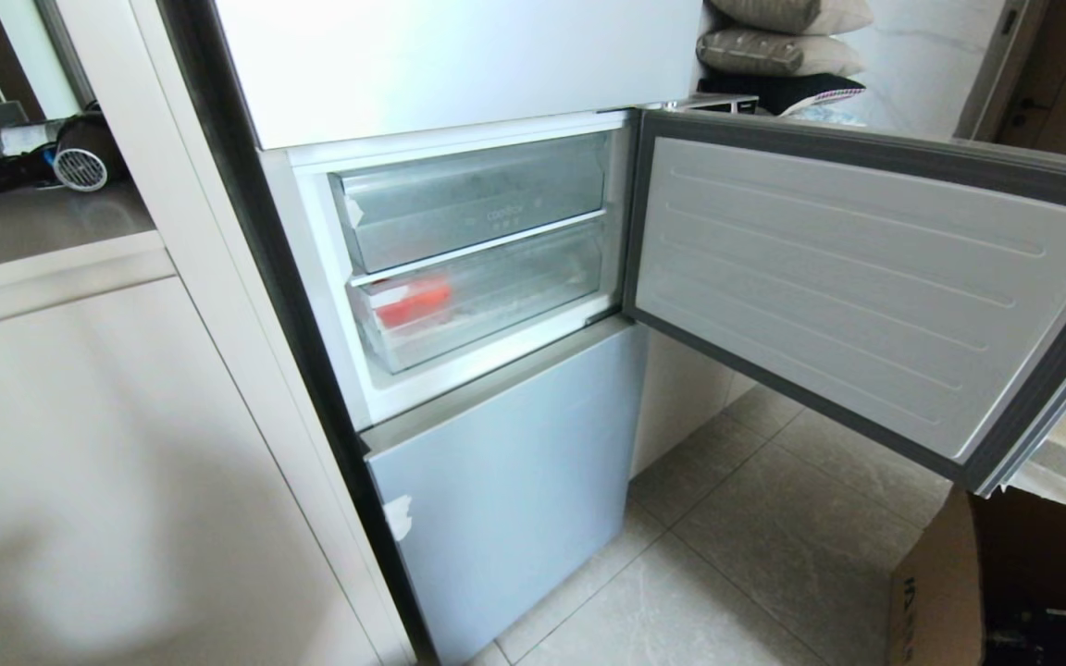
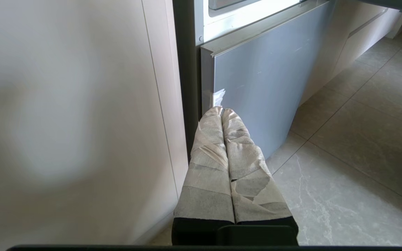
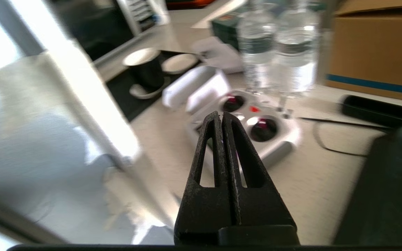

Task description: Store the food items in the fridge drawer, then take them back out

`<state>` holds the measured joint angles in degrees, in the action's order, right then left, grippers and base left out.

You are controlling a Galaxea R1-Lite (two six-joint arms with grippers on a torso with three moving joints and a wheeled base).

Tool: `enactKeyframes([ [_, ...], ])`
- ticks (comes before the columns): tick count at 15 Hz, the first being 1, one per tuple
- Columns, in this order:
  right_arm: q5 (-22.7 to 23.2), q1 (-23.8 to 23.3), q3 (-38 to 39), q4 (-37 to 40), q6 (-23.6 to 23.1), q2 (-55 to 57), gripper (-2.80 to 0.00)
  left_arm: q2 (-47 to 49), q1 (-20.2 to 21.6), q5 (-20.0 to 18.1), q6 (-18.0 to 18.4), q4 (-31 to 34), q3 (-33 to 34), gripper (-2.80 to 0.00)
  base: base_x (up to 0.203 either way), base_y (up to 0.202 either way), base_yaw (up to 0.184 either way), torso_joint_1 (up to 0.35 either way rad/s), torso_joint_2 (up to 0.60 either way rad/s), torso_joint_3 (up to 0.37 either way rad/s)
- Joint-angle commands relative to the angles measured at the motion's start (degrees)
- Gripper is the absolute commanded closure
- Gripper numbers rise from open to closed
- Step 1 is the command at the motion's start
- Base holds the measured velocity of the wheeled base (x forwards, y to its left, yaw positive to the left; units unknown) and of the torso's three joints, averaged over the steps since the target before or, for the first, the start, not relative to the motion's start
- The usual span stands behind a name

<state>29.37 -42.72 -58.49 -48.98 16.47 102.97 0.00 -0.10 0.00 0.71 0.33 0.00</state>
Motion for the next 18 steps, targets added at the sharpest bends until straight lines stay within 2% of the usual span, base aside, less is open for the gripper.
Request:
enactKeyframes([
  [1, 4.57, -0.32, -0.04, -2.73, 1.74, 0.83, 0.00, 0.09, 0.01, 0.00, 0.00, 0.02, 0.00, 0.00, 0.000, 0.000, 0.000, 0.000, 0.00, 0.000],
  [3, 10.42, -1.35, 0.97, -4.63, 5.66, 0.22, 0.00, 0.09, 0.05, 0.00, 0.00, 0.02, 0.00, 0.00, 0.000, 0.000, 0.000, 0.000, 0.00, 0.000],
  [5, 12.99, -1.73, 3.12, -4.79, 8.49, -1.83, 0.00, 0.09, 0.01, 0.00, 0.00, 0.02, 0.00, 0.00, 0.000, 0.000, 0.000, 0.000, 0.00, 0.000],
  [9, 18.13, -1.84, 10.17, -4.81, 9.00, -6.79, 0.00, 0.09, 0.01, 0.00, 0.00, 0.02, 0.00, 0.00, 0.000, 0.000, 0.000, 0.000, 0.00, 0.000],
  [11, 18.07, -2.06, 11.47, -4.81, 8.59, -8.30, 0.00, 0.09, 0.10, 0.00, 0.00, 0.02, 0.00, 0.00, 0.000, 0.000, 0.000, 0.000, 0.00, 0.000],
  [12, 17.29, -3.63, 11.53, -4.81, 8.51, -9.32, 0.00, 0.09, 0.01, 0.00, 0.00, 0.02, 0.00, 0.00, 0.000, 0.000, 0.000, 0.000, 0.00, 0.000],
  [13, 13.88, -5.06, 11.31, -4.85, 8.45, -10.06, 0.00, 0.09, 0.01, 0.00, 0.00, 0.02, 0.00, 0.00, 0.000, 0.000, 0.000, 0.000, 0.00, 0.000],
  [15, 2.72, -5.58, 10.12, -5.16, 7.37, -9.68, 0.00, 0.09, 0.01, 0.00, 0.00, 0.02, 0.00, 0.00, 0.000, 0.000, 0.000, 0.000, 0.00, 0.000],
  [16, -1.21, -5.66, 9.04, -5.37, 4.70, -8.08, 0.00, 0.09, 0.01, 0.00, 0.00, 0.02, 0.00, 0.00, 0.000, 0.000, 0.000, 0.000, 0.00, 0.000],
  [18, -2.82, -5.59, 7.68, -5.90, -0.45, -4.56, 0.00, 0.09, 0.01, 0.00, 0.00, 0.02, 0.00, 0.00, 0.000, 0.000, 0.000, 0.000, 0.00, 0.000],
])
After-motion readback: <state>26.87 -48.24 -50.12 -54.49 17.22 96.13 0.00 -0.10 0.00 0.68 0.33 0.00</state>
